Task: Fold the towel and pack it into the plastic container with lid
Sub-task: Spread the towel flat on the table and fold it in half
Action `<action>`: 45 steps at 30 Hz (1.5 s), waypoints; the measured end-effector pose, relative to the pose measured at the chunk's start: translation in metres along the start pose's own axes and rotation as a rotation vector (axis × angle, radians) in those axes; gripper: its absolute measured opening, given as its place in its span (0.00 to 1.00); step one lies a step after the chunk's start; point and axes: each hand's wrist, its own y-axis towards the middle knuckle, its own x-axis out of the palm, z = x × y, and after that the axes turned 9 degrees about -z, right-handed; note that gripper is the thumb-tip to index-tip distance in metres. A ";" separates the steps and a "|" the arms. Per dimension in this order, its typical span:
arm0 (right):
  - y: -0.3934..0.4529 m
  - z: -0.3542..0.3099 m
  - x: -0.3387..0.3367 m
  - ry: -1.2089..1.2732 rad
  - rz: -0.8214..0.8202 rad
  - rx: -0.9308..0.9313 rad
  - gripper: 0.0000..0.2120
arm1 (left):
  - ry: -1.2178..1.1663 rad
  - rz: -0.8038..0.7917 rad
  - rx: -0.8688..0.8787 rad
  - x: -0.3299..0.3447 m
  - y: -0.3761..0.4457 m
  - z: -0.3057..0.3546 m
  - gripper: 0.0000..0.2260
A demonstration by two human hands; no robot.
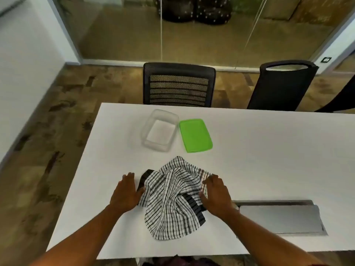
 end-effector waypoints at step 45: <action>0.025 0.013 0.001 1.524 -0.300 0.666 0.14 | -1.173 -0.181 -0.326 0.030 0.005 0.050 0.16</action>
